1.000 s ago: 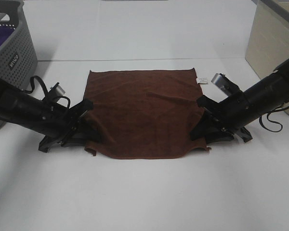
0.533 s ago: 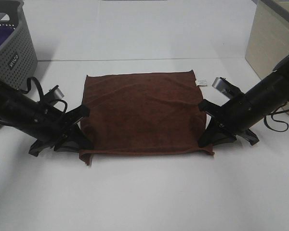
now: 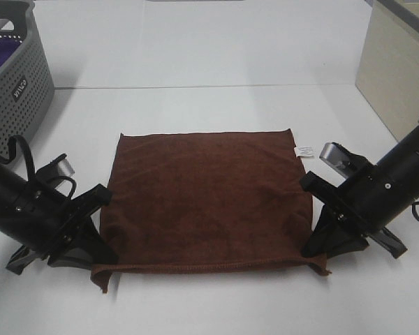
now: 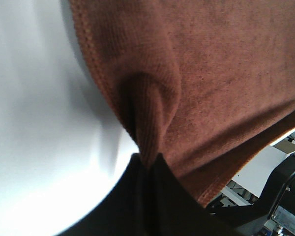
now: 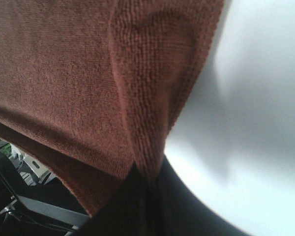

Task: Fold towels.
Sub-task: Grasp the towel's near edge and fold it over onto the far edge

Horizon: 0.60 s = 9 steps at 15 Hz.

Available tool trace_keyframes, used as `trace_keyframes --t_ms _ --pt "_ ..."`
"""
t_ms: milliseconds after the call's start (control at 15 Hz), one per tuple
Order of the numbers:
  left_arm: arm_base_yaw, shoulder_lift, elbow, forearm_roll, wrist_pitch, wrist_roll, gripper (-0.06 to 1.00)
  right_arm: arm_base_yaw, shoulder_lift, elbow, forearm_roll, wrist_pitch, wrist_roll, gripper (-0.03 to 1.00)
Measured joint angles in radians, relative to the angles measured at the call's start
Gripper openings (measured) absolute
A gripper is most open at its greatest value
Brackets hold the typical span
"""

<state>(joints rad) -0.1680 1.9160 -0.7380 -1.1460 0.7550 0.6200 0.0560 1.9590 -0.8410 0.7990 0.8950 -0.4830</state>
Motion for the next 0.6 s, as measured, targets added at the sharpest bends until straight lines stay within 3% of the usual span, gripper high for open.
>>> trace_keyframes --t_ms 200,333,600 --pt "0.000 -0.014 0.007 0.006 0.005 -0.016 0.00 0.000 -0.003 -0.024 0.005 0.003 0.000 0.00" --pt "0.000 -0.039 -0.063 0.030 0.004 -0.057 0.00 0.000 -0.003 -0.093 -0.009 0.013 0.000 0.00" --pt "0.000 -0.032 -0.258 0.169 -0.030 -0.214 0.00 0.000 -0.003 -0.293 -0.007 -0.013 0.000 0.00"
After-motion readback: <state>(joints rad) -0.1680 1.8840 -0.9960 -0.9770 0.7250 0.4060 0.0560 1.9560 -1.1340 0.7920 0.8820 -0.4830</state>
